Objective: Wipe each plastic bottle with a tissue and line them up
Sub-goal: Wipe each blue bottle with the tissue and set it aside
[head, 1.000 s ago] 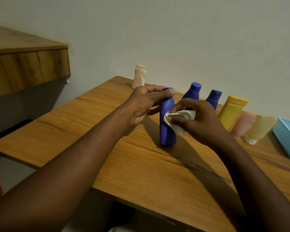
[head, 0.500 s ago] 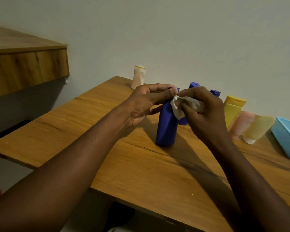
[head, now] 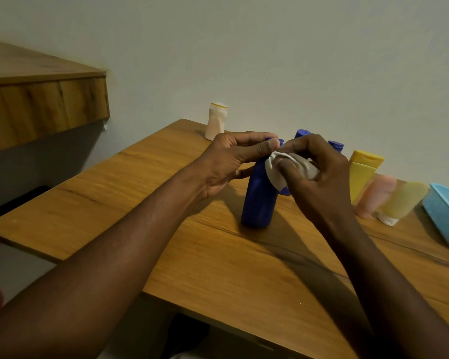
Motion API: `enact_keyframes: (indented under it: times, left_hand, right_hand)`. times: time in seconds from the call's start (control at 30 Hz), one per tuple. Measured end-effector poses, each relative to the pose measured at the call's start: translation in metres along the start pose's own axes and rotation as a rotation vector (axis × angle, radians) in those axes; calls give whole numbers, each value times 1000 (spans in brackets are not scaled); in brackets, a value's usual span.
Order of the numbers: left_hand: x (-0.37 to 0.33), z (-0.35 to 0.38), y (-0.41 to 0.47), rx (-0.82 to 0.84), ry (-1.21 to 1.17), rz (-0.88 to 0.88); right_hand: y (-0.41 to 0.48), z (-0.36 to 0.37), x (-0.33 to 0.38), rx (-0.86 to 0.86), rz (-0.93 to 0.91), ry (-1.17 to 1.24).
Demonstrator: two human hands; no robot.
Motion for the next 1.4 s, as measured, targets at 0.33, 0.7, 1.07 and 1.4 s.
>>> enact_keyframes:
  times: [0.33,0.7,1.07,1.4]
  left_hand:
    - [3,0,2,-13,-46,16]
    - [4,-1,2,-33,-85,19]
    - [4,-5,0,-119,-44,88]
    - [-1,-15,3,-262,-36,143]
  right_hand:
    - [1,11,-35,186,334,-77]
    - [0,6,-21,44,281,28]
    - [-1,18,-30,316,339,-3]
    - [-11,33,-41,526,554,-18]
Point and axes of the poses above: each hand's wrist, its own y-axis towards the middle knuckle, its own z-axis out of the palm, x = y × z, the point moved 6 cm from there along y, towards the middle knuckle, and after that the axes turned 8 degrees about z, right-handed, at the moved point
